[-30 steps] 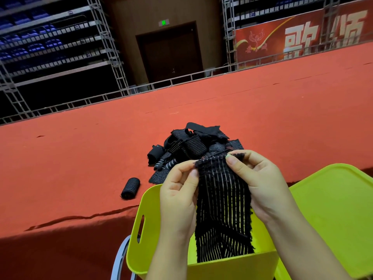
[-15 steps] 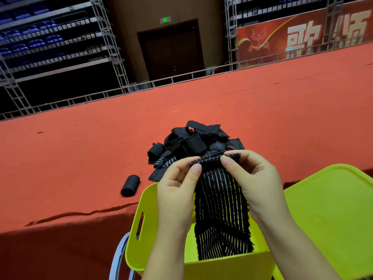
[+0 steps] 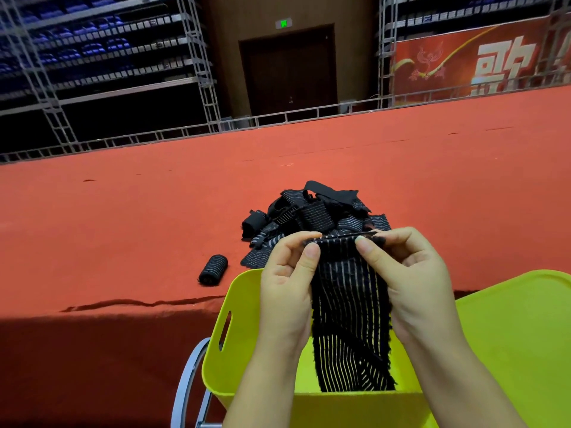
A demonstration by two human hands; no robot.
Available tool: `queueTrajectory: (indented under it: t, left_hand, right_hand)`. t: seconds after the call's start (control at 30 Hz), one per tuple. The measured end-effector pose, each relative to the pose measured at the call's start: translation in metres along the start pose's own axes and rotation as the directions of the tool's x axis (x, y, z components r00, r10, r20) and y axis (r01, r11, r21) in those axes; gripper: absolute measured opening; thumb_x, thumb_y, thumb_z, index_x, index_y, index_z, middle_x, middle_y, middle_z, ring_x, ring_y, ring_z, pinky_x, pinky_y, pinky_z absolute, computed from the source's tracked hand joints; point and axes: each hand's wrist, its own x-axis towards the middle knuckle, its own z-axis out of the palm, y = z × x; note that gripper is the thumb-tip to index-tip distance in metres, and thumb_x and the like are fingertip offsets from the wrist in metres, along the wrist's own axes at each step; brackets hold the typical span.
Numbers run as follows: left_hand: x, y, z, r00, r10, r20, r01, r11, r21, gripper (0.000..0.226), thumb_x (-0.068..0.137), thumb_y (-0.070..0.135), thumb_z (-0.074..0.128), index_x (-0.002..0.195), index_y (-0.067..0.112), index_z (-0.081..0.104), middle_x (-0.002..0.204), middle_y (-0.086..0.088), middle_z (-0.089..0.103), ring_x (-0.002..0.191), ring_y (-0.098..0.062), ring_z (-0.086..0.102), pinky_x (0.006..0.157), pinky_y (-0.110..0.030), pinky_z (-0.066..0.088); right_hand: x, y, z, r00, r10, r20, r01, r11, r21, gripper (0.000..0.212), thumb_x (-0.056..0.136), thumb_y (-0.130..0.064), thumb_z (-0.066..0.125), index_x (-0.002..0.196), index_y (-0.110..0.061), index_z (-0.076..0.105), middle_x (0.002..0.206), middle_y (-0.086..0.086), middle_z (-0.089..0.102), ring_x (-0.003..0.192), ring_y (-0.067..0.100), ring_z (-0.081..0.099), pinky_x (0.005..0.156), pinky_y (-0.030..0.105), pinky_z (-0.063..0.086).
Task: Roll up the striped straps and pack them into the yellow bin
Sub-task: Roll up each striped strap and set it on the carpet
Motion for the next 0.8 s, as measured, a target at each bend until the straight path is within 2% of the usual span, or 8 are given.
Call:
queueTrajectory:
  t: [0.1,0.2,0.37,0.5,0.57,0.67,0.73,0.8]
  left_hand:
    - [0.002,0.003,-0.005,0.996,-0.056,0.072,0.058,0.998,-0.026,0.012,0.077,0.012,0.066,0.085,0.017,0.073,0.086,-0.003,0.071,0.084,-0.017,0.067,0.073,-0.027,0.056]
    - [0.005,0.005,-0.006,0.983,-0.111,0.143,0.103,0.993,0.062,0.018,0.066,0.026,0.076,0.084,0.02,0.076,0.087,-0.005,0.072,0.085,-0.02,0.067,0.075,-0.031,0.056]
    - [0.019,0.014,0.003,0.986,-0.111,0.12,0.095,0.987,0.133,0.01,0.071,0.012,0.078,0.079,0.016,0.076,0.084,-0.006,0.074,0.081,-0.019,0.069,0.073,-0.03,0.056]
    - [0.044,0.035,0.01,0.997,-0.069,0.043,0.065,0.993,0.095,0.005,0.075,0.012,0.069,0.078,0.014,0.072,0.077,-0.005,0.072,0.071,-0.018,0.068,0.068,-0.032,0.057]
    - [0.058,0.048,0.013,0.998,-0.06,0.033,0.058,0.996,0.063,0.008,0.083,0.006,0.066,0.078,0.012,0.069,0.073,-0.004,0.072,0.065,-0.016,0.068,0.06,-0.029,0.058]
    - [0.074,0.064,0.02,0.996,-0.059,0.063,0.058,0.998,0.021,0.006,0.086,0.007,0.064,0.082,0.011,0.068,0.077,-0.006,0.073,0.067,-0.018,0.069,0.065,-0.032,0.06]
    - [0.082,0.069,0.026,0.995,-0.067,0.08,0.066,0.998,0.022,0.005,0.086,0.008,0.064,0.084,0.01,0.067,0.079,-0.007,0.073,0.07,-0.019,0.07,0.069,-0.037,0.06]
    - [0.087,0.071,0.03,0.994,-0.072,0.08,0.069,0.997,0.04,0.008,0.088,0.006,0.063,0.083,0.01,0.067,0.075,-0.005,0.072,0.067,-0.017,0.07,0.066,-0.035,0.06]
  right_hand:
    - [0.001,0.0,0.002,1.0,0.009,-0.009,-0.009,1.0,0.025,0.019,0.061,-0.013,0.073,0.072,-0.015,0.057,0.068,-0.002,0.066,0.064,0.012,0.061,0.059,0.021,0.052]
    - [0.002,0.002,0.003,1.0,0.003,0.006,-0.003,0.998,0.057,0.029,0.059,-0.01,0.072,0.078,-0.016,0.051,0.071,-0.003,0.064,0.069,0.013,0.061,0.065,0.024,0.052]
    - [0.013,-0.002,-0.002,0.996,-0.025,0.089,0.031,0.998,-0.063,0.046,0.075,-0.001,0.07,0.11,-0.027,0.054,0.081,-0.004,0.066,0.077,0.004,0.064,0.072,0.015,0.052]
    - [0.014,-0.005,-0.025,0.988,-0.025,0.151,0.081,0.923,-0.376,0.038,0.064,-0.041,0.083,0.094,-0.032,0.062,0.092,-0.007,0.064,0.085,0.001,0.062,0.075,0.01,0.048]
    - [0.01,-0.005,-0.038,0.966,0.057,0.253,0.072,0.877,-0.474,0.037,0.06,-0.047,0.085,0.087,-0.032,0.064,0.088,-0.011,0.068,0.083,0.002,0.064,0.075,0.013,0.049]
    - [0.006,0.008,-0.048,0.839,0.309,0.447,0.053,0.772,-0.633,0.027,0.075,-0.028,0.078,0.099,-0.026,0.065,0.099,-0.012,0.071,0.094,0.005,0.066,0.085,0.023,0.05]
    - [0.009,0.018,-0.053,0.792,0.411,0.452,-0.012,0.75,-0.661,0.013,0.087,-0.017,0.069,0.099,-0.018,0.065,0.097,-0.007,0.071,0.093,0.007,0.066,0.087,0.03,0.053]
    - [0.014,0.023,-0.057,0.758,0.526,0.385,-0.193,0.745,-0.638,0.004,0.093,-0.013,0.059,0.09,-0.014,0.063,0.084,-0.002,0.066,0.082,0.008,0.062,0.08,0.03,0.054]
